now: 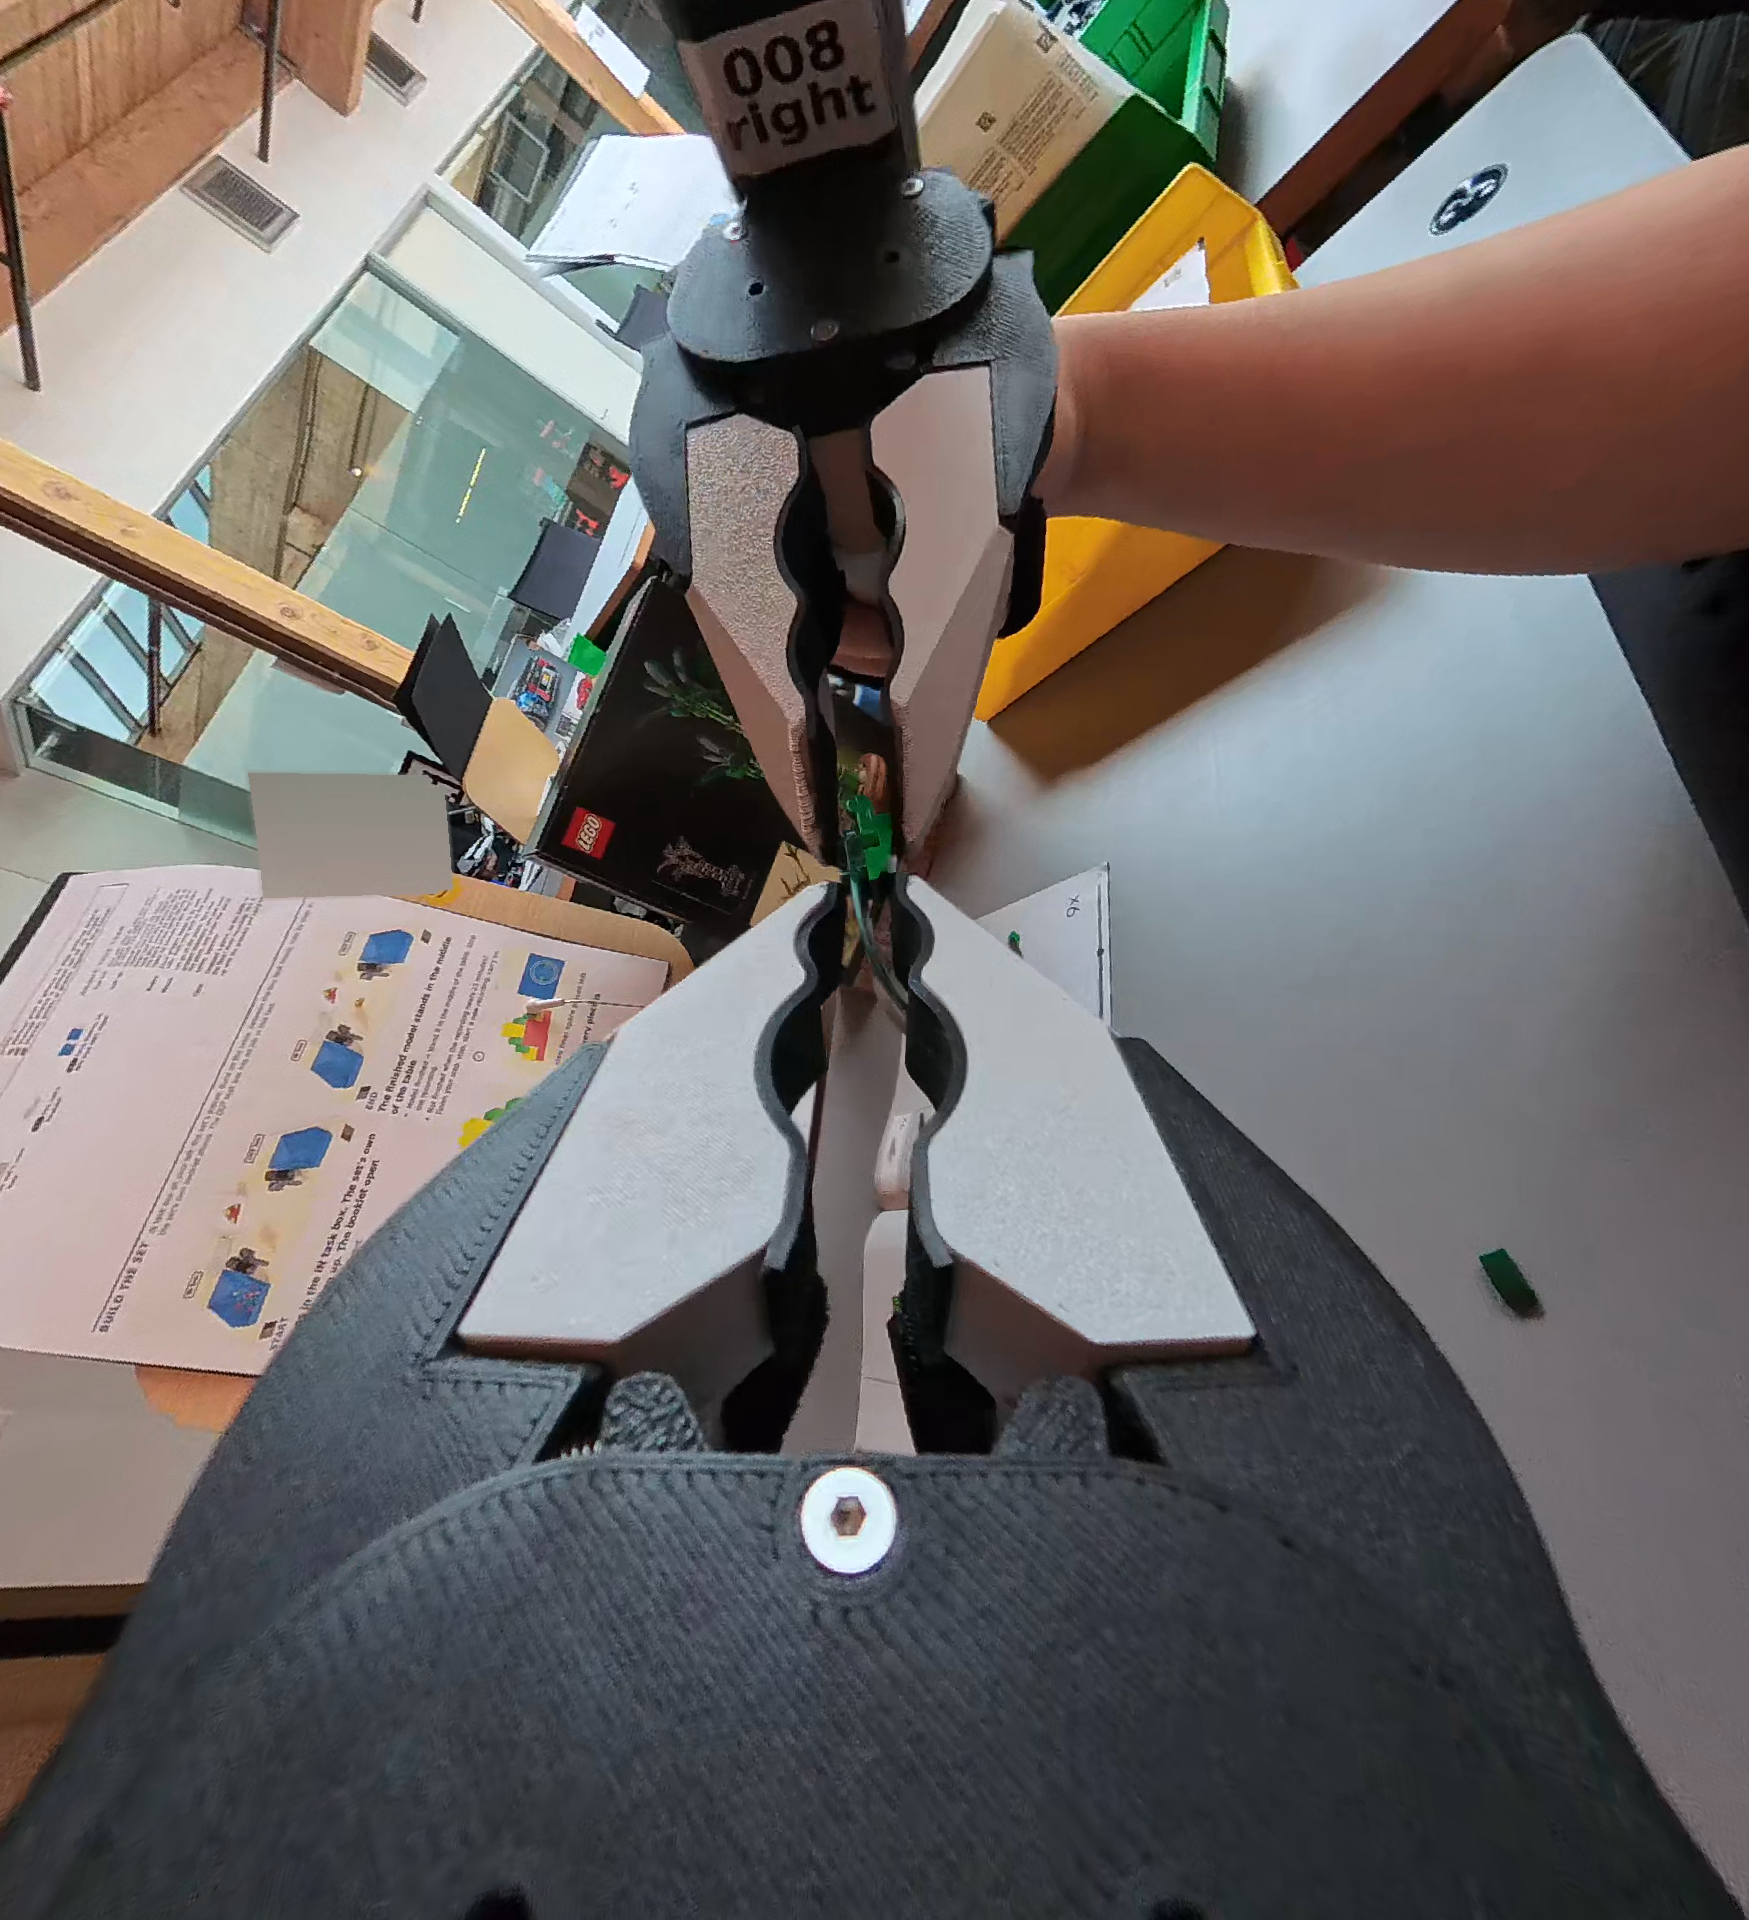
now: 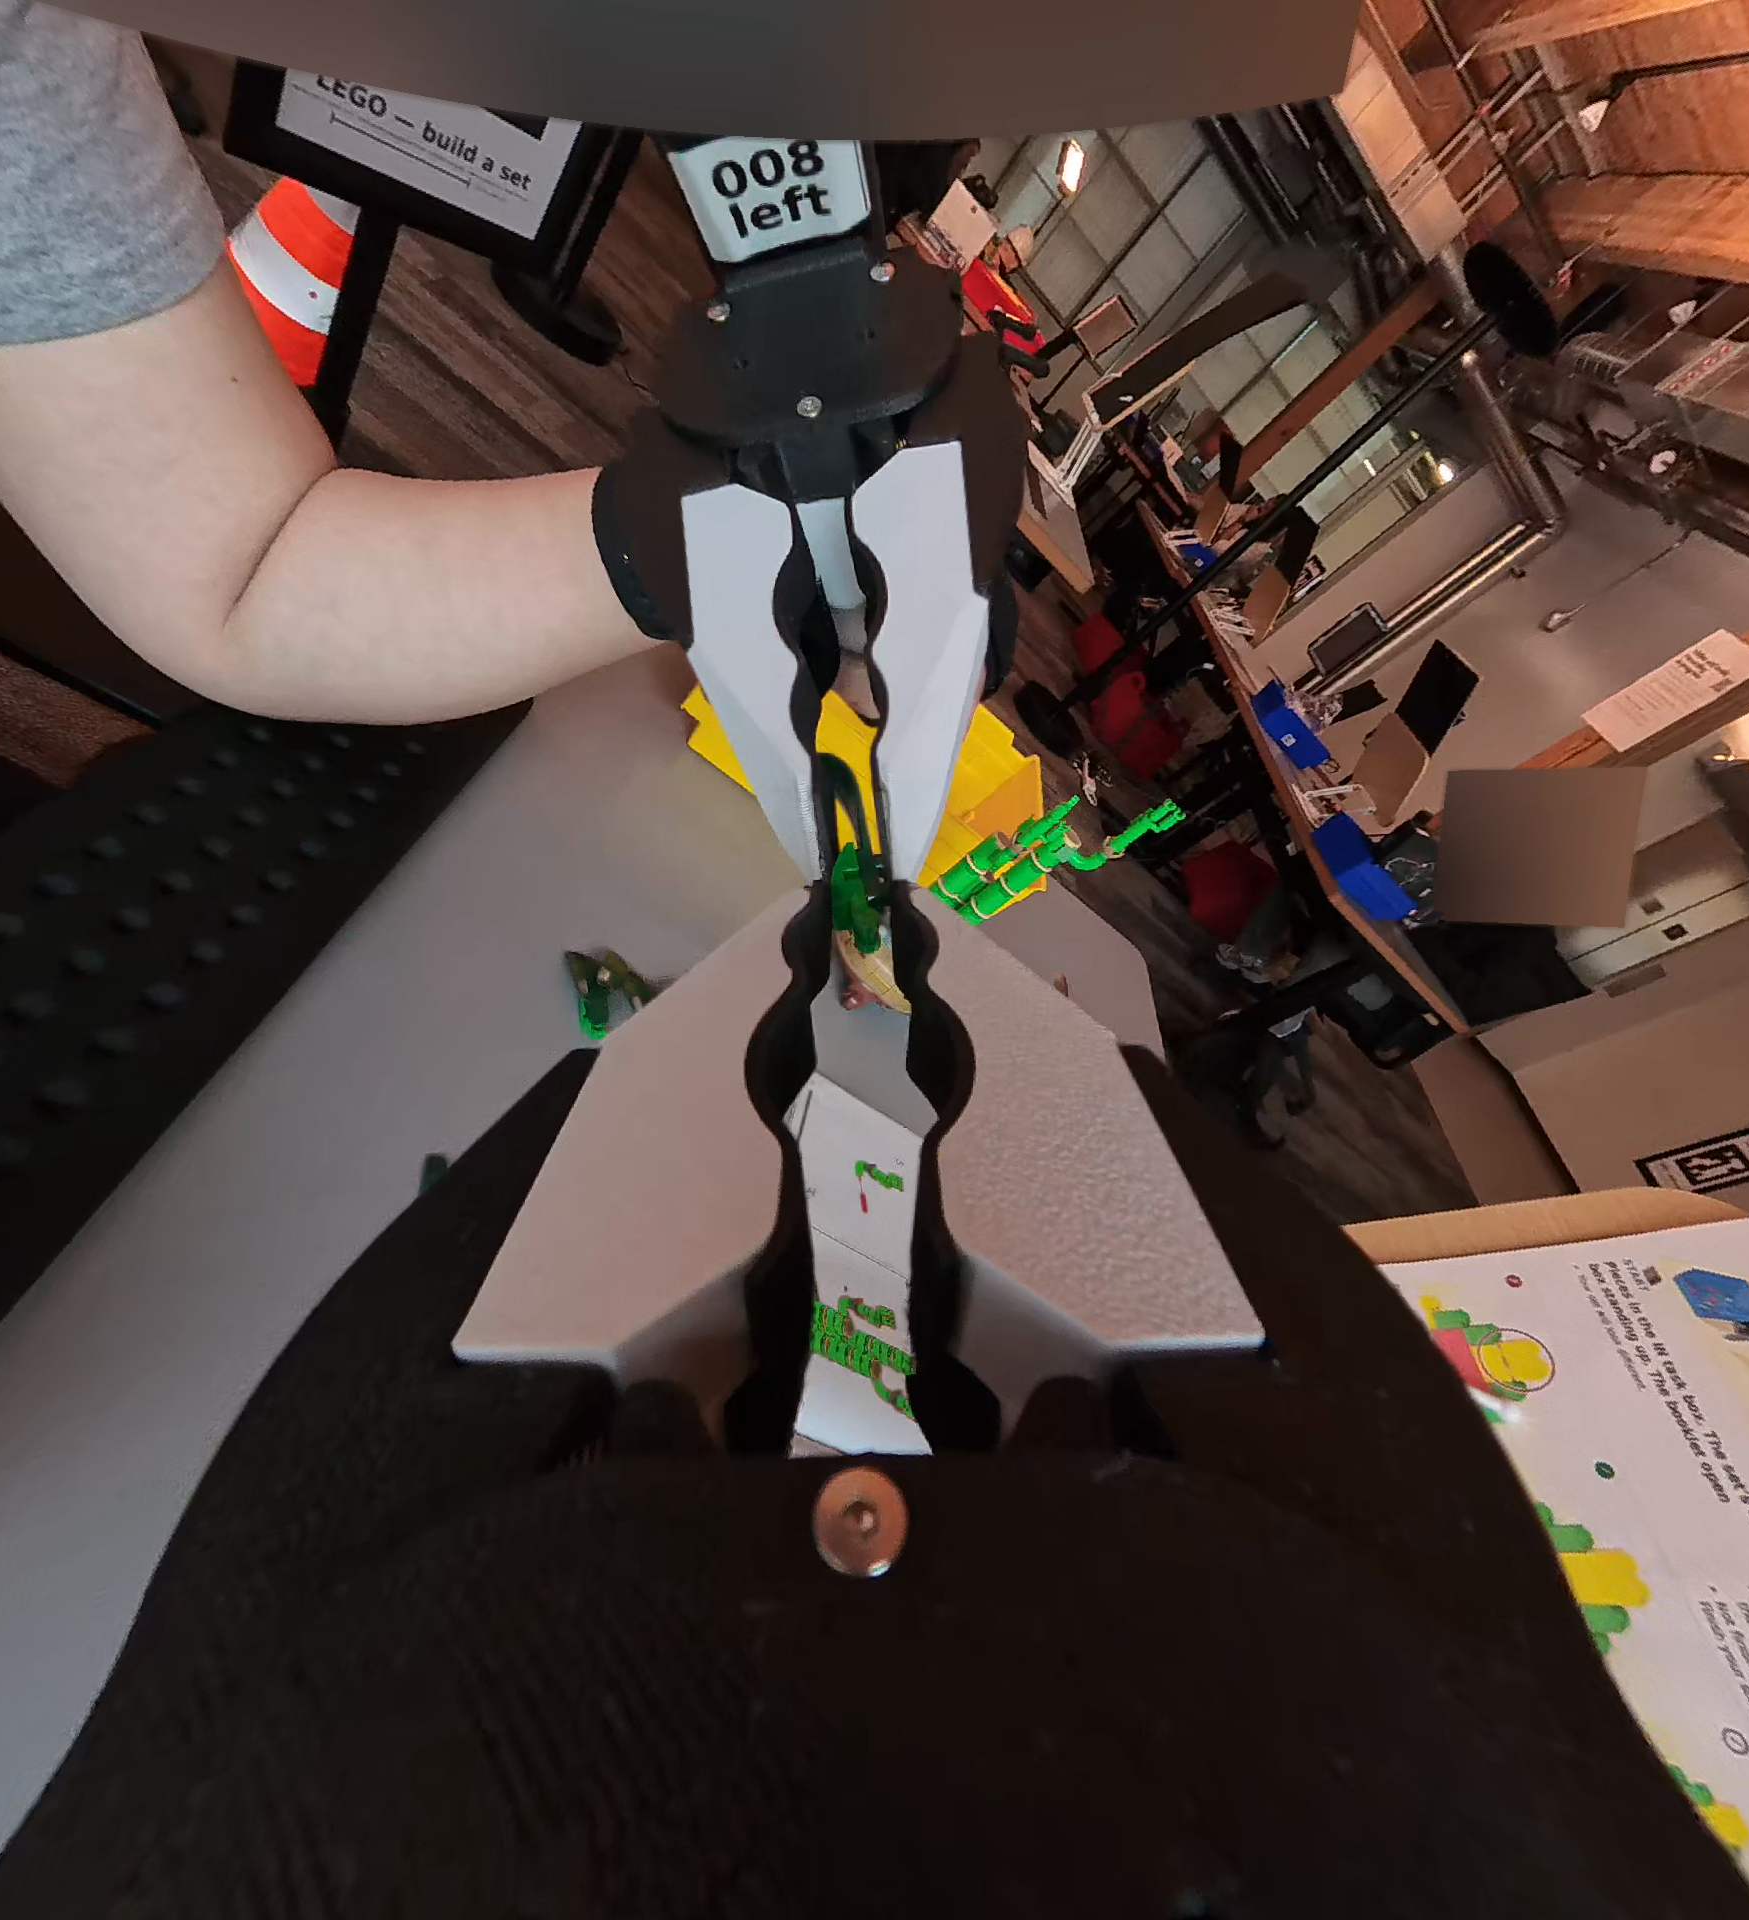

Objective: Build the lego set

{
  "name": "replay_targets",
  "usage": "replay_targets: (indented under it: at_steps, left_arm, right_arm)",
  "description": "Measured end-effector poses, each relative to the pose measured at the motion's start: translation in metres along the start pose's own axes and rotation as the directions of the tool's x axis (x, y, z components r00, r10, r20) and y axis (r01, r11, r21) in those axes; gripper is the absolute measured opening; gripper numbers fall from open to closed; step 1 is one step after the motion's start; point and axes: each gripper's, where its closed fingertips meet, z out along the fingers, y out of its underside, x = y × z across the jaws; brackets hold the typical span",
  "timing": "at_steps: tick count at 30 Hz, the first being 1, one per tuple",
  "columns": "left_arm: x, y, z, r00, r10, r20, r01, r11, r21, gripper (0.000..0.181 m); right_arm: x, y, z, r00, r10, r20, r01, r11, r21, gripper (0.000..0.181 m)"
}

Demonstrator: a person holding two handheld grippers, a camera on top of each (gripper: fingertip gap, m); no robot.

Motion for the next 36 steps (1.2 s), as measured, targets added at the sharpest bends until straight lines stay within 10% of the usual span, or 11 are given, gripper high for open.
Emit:
replay_targets:
  at_steps: [36]
  left_arm:
    - [-0.014, 0.012, 0.025, 0.996, -0.089, 0.031, 0.086, 0.992, 0.09, 0.006]
  right_arm:
    - [0.015, 0.024, -0.009, 0.992, -0.065, -0.106, 0.05, 0.989, -0.139, 0.009]
